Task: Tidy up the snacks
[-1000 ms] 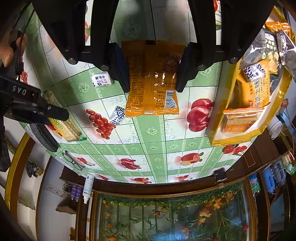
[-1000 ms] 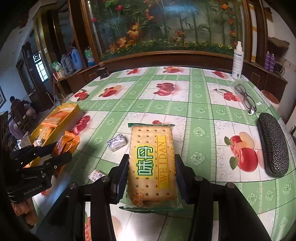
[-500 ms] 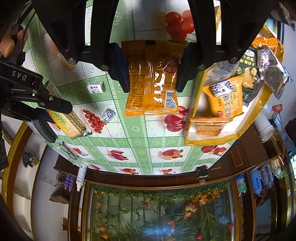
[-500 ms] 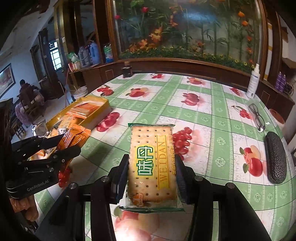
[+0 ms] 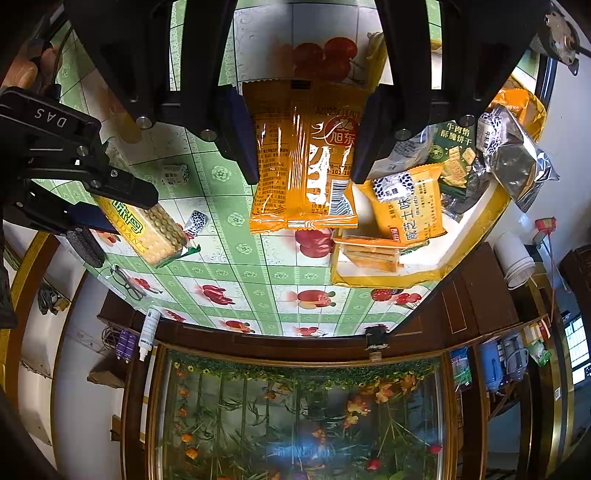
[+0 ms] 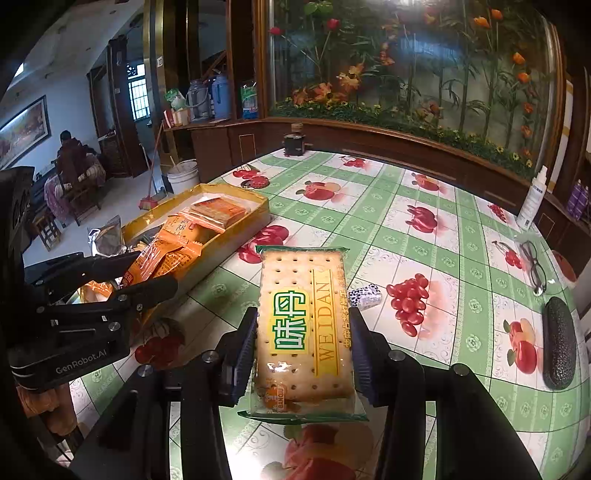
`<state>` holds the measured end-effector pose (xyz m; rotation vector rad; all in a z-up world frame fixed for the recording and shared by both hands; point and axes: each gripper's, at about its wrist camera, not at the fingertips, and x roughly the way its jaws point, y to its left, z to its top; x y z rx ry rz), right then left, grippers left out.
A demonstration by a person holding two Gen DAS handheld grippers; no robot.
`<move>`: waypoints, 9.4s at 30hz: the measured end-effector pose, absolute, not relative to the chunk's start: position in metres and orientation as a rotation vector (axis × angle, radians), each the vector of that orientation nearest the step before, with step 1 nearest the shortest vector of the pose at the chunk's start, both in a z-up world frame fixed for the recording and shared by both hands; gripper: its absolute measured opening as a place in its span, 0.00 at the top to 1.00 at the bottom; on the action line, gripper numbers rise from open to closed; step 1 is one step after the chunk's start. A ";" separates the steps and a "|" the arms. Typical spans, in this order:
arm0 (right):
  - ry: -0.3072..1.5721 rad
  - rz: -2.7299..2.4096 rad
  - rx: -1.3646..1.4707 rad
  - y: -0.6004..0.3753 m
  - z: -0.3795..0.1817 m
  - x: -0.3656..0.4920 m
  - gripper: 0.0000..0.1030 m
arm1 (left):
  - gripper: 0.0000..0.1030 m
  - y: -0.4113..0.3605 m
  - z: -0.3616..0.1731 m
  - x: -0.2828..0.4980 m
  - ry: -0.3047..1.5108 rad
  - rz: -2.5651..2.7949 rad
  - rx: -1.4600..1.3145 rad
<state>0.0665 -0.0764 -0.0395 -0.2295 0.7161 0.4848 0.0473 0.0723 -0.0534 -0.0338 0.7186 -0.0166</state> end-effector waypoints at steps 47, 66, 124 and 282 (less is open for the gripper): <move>0.834 0.788 -0.068 0.098 -0.074 0.160 0.54 | 0.53 0.194 -0.086 0.067 0.804 0.201 -0.130; 0.796 0.765 0.033 0.054 -0.052 0.143 0.27 | 0.20 0.191 -0.063 0.044 0.740 0.311 -0.123; 0.895 0.493 -0.078 -0.128 -0.110 0.113 0.64 | 0.20 0.022 -0.077 0.093 0.837 -0.013 0.017; 0.760 0.849 -0.214 0.069 -0.052 0.079 0.64 | 0.83 0.182 -0.060 0.023 0.661 0.256 -0.160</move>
